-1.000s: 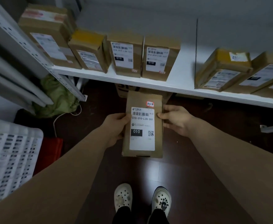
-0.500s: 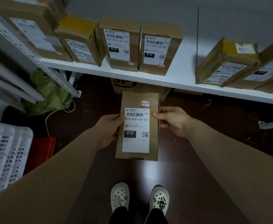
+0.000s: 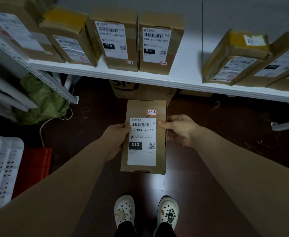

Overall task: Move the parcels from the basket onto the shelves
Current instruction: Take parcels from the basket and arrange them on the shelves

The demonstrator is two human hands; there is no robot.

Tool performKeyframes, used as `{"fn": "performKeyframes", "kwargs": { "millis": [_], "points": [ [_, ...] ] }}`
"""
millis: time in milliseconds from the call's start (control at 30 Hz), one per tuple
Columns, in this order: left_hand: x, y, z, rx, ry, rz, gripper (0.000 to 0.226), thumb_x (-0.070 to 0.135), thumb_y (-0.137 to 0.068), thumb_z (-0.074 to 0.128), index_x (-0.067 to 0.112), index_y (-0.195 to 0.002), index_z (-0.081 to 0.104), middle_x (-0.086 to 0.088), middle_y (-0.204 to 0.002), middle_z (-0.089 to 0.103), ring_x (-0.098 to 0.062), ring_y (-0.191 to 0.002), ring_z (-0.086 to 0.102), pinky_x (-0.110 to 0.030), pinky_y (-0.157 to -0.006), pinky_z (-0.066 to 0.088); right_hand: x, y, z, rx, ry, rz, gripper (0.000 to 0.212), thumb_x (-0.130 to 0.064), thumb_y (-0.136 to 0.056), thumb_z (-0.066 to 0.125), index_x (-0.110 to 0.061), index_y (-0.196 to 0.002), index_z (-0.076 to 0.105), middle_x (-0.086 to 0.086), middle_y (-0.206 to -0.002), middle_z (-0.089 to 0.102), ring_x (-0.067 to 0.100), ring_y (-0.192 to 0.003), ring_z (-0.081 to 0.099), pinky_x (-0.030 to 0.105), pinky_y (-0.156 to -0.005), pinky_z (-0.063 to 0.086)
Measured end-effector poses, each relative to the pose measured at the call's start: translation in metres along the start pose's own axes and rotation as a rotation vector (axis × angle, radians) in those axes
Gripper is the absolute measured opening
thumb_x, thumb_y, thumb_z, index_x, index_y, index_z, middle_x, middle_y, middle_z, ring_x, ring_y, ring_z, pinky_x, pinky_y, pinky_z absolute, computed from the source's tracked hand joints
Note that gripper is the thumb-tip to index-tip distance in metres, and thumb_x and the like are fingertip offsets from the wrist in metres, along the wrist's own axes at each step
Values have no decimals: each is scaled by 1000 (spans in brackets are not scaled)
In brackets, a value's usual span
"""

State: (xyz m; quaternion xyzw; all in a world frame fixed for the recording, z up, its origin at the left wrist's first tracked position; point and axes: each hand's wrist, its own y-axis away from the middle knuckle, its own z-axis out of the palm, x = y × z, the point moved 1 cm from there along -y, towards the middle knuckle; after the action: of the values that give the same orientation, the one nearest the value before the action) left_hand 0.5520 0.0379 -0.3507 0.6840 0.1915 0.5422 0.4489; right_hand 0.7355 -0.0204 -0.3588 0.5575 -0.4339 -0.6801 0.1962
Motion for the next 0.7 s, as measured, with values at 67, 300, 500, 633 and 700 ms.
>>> {"fn": "performKeyframes", "kwargs": {
  "millis": [67, 300, 500, 633, 700],
  "points": [
    [2, -2, -3, 90, -168, 96, 55, 15, -88, 63, 12, -139, 44, -11, -130, 58, -25, -110, 60, -43, -94, 49, -1, 7, -3, -33, -20, -18, 26, -2, -82, 70, -8, -107, 64, 8, -98, 70, 22, -92, 66, 37, -82, 55],
    [68, 23, 0, 113, -1042, 540, 109, 41, -74, 75, 19, -153, 4, -4, -158, 17, -17, -145, 14, -39, -119, 0, -41, 33, -3, -126, 365, -142, 47, 13, -69, 75, -9, -108, 62, 11, -108, 66, 24, -105, 63, 35, -91, 53],
    [103, 35, -6, -40, -1249, 516, 72, 27, -80, 71, 21, -143, 36, -2, -137, 45, -19, -126, 44, -34, -109, 34, -91, 43, 5, -185, 623, -212, 52, 15, -73, 67, -16, -114, 56, 1, -111, 58, 16, -108, 55, 20, -86, 48],
    [121, 41, -14, 4, -1321, 571, 66, 38, -77, 74, 24, -134, 45, 0, -126, 48, -18, -116, 50, -29, -97, 42, -151, 46, 9, 227, 804, -633, 32, 1, -80, 57, -18, -105, 61, -1, -103, 59, 17, -97, 56, 26, -81, 49],
    [130, 39, -16, 16, -1377, 615, 66, 38, -78, 74, 24, -135, 43, 0, -127, 47, -17, -117, 48, -30, -97, 42, -180, 42, 10, 488, 996, -867, 31, -8, -80, 62, -20, -109, 59, 2, -114, 58, 21, -107, 52, 32, -92, 42]
  ]
}}
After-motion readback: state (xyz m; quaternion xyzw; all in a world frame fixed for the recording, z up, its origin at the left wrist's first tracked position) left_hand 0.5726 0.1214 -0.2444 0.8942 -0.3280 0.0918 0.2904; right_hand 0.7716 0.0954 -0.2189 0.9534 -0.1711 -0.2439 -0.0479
